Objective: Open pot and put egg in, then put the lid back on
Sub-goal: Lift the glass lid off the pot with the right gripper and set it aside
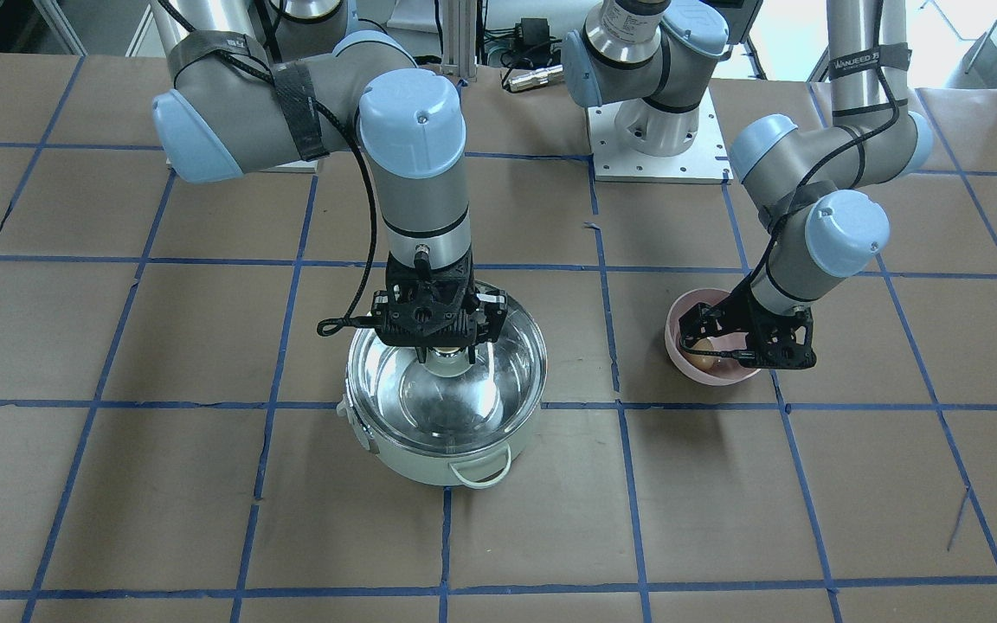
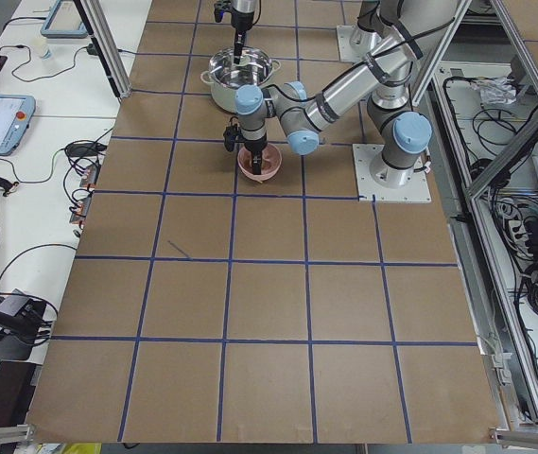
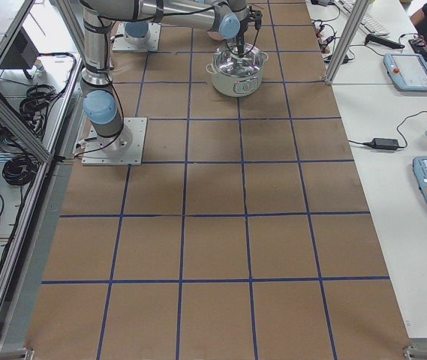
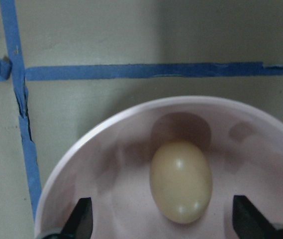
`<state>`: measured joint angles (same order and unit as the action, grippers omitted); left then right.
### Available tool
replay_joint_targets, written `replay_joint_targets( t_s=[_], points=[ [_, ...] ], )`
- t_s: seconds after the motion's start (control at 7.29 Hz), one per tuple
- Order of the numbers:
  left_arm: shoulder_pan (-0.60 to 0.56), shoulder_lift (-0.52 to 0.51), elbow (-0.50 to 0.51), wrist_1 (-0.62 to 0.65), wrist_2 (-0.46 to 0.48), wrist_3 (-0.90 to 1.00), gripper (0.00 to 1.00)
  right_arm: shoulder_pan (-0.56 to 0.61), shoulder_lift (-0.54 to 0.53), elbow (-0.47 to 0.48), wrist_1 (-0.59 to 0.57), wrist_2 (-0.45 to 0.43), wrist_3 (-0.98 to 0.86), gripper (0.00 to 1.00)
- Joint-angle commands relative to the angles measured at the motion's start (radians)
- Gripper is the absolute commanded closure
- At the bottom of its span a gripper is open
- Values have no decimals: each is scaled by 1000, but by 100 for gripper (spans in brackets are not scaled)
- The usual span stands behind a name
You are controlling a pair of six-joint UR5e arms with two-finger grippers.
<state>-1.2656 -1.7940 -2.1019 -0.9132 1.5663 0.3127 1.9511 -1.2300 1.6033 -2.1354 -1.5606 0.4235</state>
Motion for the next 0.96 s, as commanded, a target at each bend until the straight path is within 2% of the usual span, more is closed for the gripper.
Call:
replay_joint_targets(
  t_s=[0.0, 0.41, 0.82],
  points=[
    [0, -4, -4, 2, 0, 0, 2, 0, 0, 1, 2, -1, -2, 48],
    [0, -28, -3, 7, 0, -1, 2, -24, -11, -5, 18, -1, -21, 52],
    [-1, -30, -4, 2, -9, -4, 22, -115, -113, -25, 162, 13, -118, 53]
  ],
)
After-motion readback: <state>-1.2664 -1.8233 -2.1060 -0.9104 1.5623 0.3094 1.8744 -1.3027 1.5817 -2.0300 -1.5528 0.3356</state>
